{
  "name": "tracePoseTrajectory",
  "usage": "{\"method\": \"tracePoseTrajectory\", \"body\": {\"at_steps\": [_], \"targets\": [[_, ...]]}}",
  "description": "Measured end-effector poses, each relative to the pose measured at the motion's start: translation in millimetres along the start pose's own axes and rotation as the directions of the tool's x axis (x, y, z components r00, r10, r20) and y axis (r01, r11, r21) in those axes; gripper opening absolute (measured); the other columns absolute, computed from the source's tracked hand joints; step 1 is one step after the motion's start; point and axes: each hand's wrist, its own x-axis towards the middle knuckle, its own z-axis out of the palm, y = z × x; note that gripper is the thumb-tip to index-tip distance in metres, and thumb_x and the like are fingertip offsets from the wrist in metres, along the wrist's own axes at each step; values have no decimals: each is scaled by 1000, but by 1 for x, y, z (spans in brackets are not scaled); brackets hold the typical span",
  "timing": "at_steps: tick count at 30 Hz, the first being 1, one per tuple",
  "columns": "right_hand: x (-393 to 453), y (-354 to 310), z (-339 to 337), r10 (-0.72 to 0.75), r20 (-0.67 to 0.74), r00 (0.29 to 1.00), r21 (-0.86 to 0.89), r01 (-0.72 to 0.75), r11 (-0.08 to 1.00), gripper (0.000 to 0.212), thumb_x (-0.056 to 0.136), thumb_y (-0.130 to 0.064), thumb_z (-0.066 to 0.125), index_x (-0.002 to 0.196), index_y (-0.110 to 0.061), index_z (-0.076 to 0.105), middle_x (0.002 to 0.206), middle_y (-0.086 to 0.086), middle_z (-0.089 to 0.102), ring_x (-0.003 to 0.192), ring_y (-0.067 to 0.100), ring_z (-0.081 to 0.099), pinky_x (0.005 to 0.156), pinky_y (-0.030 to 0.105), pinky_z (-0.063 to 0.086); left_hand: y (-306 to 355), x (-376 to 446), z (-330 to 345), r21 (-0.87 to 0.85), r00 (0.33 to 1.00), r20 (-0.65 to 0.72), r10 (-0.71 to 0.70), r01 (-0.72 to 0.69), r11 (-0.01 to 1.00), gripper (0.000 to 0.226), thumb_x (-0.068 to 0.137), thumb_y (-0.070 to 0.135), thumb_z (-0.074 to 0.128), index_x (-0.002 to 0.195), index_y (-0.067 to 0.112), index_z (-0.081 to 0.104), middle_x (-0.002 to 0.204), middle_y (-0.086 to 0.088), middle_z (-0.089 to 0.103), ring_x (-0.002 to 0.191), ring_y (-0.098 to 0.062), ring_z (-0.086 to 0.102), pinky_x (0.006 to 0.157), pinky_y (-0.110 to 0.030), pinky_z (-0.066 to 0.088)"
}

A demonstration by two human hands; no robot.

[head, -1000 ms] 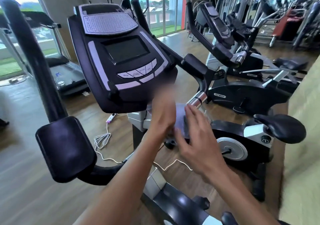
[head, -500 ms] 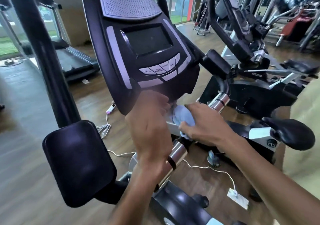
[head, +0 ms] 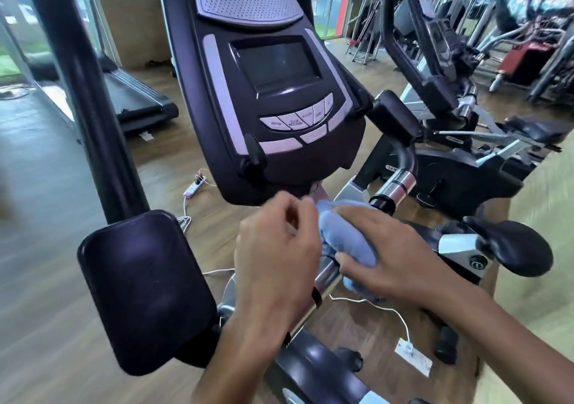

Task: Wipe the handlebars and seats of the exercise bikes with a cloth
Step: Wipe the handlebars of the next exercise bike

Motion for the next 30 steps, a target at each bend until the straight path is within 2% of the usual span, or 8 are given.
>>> {"method": "tracePoseTrajectory", "body": {"at_steps": [2, 5, 13, 17, 20, 23, 27, 30], "targets": [[25, 4, 6, 52, 19, 998, -23, -51, 998, 53, 84, -64, 50, 125, -32, 59, 121, -15, 62, 118, 11, 56, 99, 34, 45, -2, -10, -4, 335, 983, 137, -122, 70, 940, 31, 97, 41, 48, 77, 19, 58, 75, 6, 60, 78, -22, 57, 61, -37, 36], [63, -4, 16, 123, -5, 992, -154, -122, 980, 43, 85, -67, 49, 92, -27, 63, 92, -5, 66, 89, 21, 63, 83, 42, 53, 0, -21, -11, 496, 946, 210, -247, 115, 861, 27, 99, 44, 42, 98, 25, 61, 98, 8, 61, 94, -19, 57, 70, -34, 35], [15, 11, -12, -279, 174, 944, 100, 265, 959, 50, 81, -39, 61, 129, -27, 60, 118, -14, 68, 107, 10, 65, 92, 29, 49, 1, -33, -30, 581, 950, 242, -198, 22, 814, 26, 102, 37, 36, 86, 20, 46, 86, 1, 49, 78, -24, 44, 67, -36, 34], [71, -1, -5, -319, 460, 829, -32, 375, 926, 25, 78, -38, 51, 93, -21, 62, 86, -6, 63, 81, 22, 60, 72, 44, 49, -4, -35, -31, 532, 964, 243, -110, -38, 846, 25, 98, 36, 23, 89, 25, 44, 98, 1, 59, 91, -24, 57, 70, -39, 35], [91, -12, 10, -345, 545, 764, -222, 528, 820, 28, 82, -46, 45, 76, -21, 54, 73, -6, 58, 75, 19, 53, 70, 33, 40, -13, -36, -26, 503, 976, 200, -86, -27, 864, 20, 83, 36, 19, 74, 27, 35, 75, 2, 57, 70, -21, 61, 52, -35, 24], [94, -17, 25, -309, 479, 822, -396, 516, 759, 56, 87, -64, 29, 72, -17, 55, 68, -4, 58, 77, 18, 46, 75, 25, 27, -11, -37, -20, 507, 987, 153, -48, -37, 861, 13, 72, 33, 37, 65, 29, 28, 54, 5, 50, 47, -16, 55, 50, -20, 1], [83, -25, 19, -237, 444, 864, -355, 412, 839, 47, 86, -58, 38, 69, -18, 53, 68, -3, 58, 71, 16, 51, 66, 29, 32, -8, -42, -27, 532, 971, 197, -134, 9, 847, 23, 85, 40, 14, 83, 27, 33, 86, 5, 46, 95, -21, 58, 63, -35, 27], [62, -16, 8, -237, 334, 912, -209, 317, 925, 31, 78, -48, 45, 73, -20, 58, 69, -4, 59, 69, 14, 55, 65, 40, 47, -9, -45, -29, 462, 978, 164, -128, 39, 886, 20, 97, 36, 26, 81, 25, 31, 91, 3, 47, 99, -22, 54, 73, -35, 32]]}}
